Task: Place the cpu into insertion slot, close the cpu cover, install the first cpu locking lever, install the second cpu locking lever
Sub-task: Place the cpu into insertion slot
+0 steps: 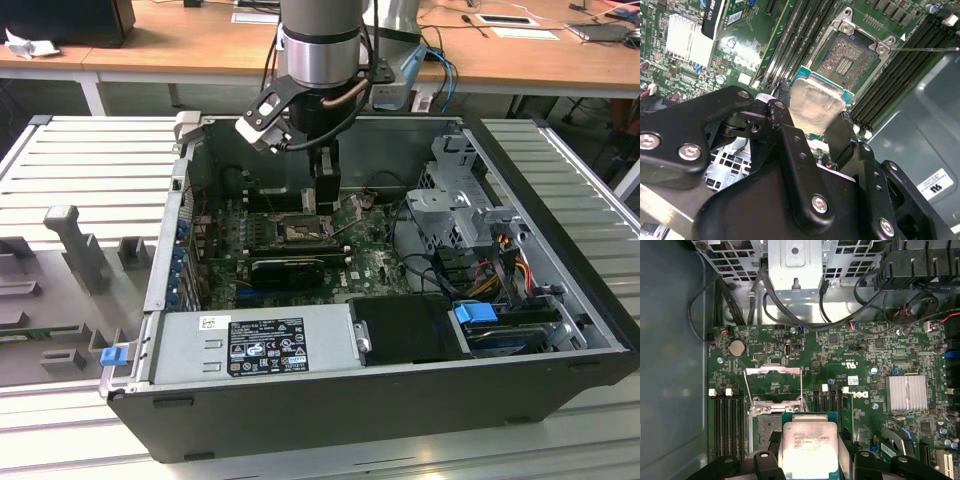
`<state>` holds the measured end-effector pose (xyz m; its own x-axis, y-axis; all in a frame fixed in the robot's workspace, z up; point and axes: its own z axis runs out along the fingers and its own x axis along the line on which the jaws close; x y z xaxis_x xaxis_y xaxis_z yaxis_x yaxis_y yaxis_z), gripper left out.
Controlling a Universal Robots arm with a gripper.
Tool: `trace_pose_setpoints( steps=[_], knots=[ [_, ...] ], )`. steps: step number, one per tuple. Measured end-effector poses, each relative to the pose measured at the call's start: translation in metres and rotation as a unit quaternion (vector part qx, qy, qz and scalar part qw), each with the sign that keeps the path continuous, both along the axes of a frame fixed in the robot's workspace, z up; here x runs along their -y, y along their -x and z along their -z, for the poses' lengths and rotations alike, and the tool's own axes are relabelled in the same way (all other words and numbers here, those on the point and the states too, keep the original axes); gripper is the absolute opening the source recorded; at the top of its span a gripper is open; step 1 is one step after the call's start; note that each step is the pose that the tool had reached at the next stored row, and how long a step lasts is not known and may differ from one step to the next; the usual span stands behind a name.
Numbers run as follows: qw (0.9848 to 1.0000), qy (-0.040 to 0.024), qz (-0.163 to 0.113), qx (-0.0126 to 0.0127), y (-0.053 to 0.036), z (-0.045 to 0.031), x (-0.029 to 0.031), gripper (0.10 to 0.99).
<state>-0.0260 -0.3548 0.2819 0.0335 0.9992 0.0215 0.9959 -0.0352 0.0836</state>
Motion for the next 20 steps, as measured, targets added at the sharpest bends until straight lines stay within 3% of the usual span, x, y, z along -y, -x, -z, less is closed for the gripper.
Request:
trace_pose_setpoints(
  steps=[2,6,11,14,20],
  knots=[
    [1.0,-0.0002,-0.002,0.0,0.0,0.0042,0.0,0.529],
    [0.9993,-0.0002,-0.037,0.0,0.0,0.0083,0.0,0.529],
    [0.9993,-0.0003,-0.037,0.0001,0.0004,0.0103,-0.0001,0.529],
    [0.9993,-0.0002,-0.037,-0.0009,0.0009,0.019,0.0,0.529],
    [0.9993,-0.0002,-0.037,-0.0009,0.0014,0.0211,0.0,0.529]
  ],
)
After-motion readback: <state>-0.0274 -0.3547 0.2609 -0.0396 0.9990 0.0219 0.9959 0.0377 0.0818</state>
